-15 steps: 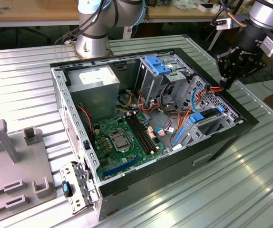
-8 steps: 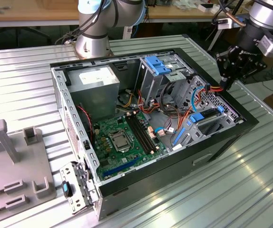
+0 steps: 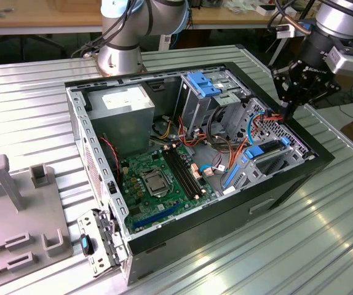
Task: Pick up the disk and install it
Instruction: 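Insert the first disk wire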
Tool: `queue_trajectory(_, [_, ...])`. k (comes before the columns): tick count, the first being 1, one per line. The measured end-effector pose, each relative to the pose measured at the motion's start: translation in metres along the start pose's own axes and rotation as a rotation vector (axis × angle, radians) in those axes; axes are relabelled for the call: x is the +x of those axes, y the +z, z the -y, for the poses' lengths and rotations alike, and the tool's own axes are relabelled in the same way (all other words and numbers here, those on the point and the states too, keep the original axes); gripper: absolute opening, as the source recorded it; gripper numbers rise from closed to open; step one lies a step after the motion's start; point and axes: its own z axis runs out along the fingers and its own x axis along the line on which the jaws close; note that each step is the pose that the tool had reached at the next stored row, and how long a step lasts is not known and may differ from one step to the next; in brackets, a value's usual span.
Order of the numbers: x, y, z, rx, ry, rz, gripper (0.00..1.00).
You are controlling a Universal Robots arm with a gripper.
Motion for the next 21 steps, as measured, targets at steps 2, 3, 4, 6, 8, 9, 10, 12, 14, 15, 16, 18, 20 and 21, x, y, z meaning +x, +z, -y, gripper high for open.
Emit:
queue_trajectory(2, [0.0000,0.0003,-0.0001,-0.0029,0.032,-0.0009,0.17])
queue_trajectory(3, [-0.0001,0.0005,0.0000,-0.0046,0.050,-0.0015,0.17])
queue_trajectory(4, [-0.0001,0.0007,0.0000,-0.0058,0.064,-0.0019,0.17])
queue_trajectory(6, [-0.0001,0.0010,0.0000,-0.0085,0.096,-0.0027,0.17])
queue_trajectory(8, [-0.0001,0.0015,0.0000,-0.0132,0.149,-0.0044,0.17])
queue_trajectory(9, [-0.0001,0.0017,0.0000,-0.0144,0.162,-0.0047,0.17])
queue_trajectory(10, [-0.0002,0.0018,0.0000,-0.0157,0.177,-0.0051,0.17])
queue_trajectory(12, [-0.0002,0.0021,0.0000,-0.0187,0.213,-0.0060,0.17])
queue_trajectory(14, [-0.0002,0.0024,0.0000,-0.0217,0.250,-0.0069,0.17])
queue_trajectory(15, [-0.0002,0.0025,-0.0001,-0.0228,0.264,-0.0073,0.17])
queue_trajectory(16, [-0.0002,0.0026,0.0000,-0.0240,0.278,-0.0077,0.17])
queue_trajectory(18, [-0.0002,0.0029,-0.0001,-0.0270,0.316,-0.0085,0.17])
queue_trajectory(20, [-0.0003,0.0031,-0.0001,-0.0295,0.346,-0.0093,0.17])
queue_trajectory(21, [-0.0003,0.0032,-0.0001,-0.0308,0.361,-0.0097,0.17])
